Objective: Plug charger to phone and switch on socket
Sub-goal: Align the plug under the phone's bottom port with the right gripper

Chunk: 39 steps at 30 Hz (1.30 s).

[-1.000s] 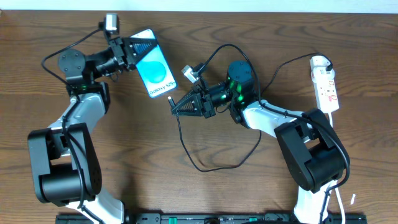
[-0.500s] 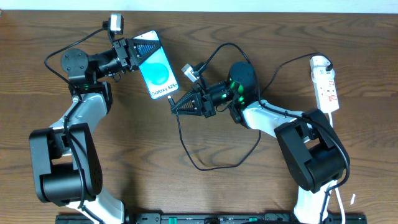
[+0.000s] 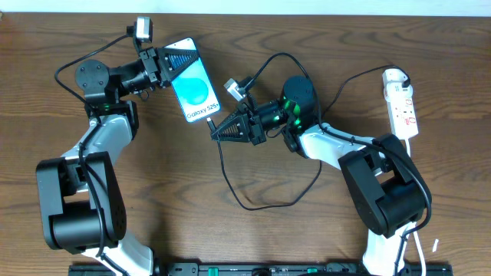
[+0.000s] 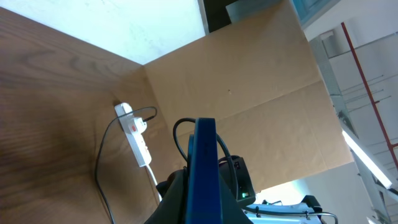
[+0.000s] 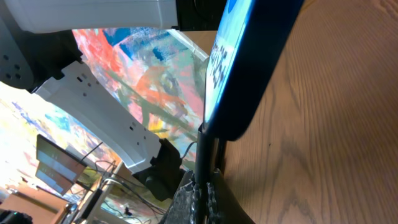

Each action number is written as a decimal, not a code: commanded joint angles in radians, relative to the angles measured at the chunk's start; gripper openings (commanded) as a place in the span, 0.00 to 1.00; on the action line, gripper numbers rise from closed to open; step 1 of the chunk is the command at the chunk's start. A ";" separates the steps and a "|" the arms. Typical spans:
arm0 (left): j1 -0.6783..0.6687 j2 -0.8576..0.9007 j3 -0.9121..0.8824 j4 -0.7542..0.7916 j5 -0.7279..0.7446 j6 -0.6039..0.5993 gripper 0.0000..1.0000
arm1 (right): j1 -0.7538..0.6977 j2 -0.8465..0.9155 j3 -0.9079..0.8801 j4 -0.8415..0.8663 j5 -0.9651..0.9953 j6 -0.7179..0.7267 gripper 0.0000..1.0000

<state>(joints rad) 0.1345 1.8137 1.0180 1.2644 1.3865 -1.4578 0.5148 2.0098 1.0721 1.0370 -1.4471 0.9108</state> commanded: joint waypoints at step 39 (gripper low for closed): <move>-0.029 -0.022 0.012 0.013 0.039 0.028 0.07 | 0.003 -0.002 0.009 0.003 0.054 0.041 0.01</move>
<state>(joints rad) 0.1104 1.8137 1.0180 1.2648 1.3926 -1.4391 0.5152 2.0098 1.0718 1.0370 -1.4475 0.9272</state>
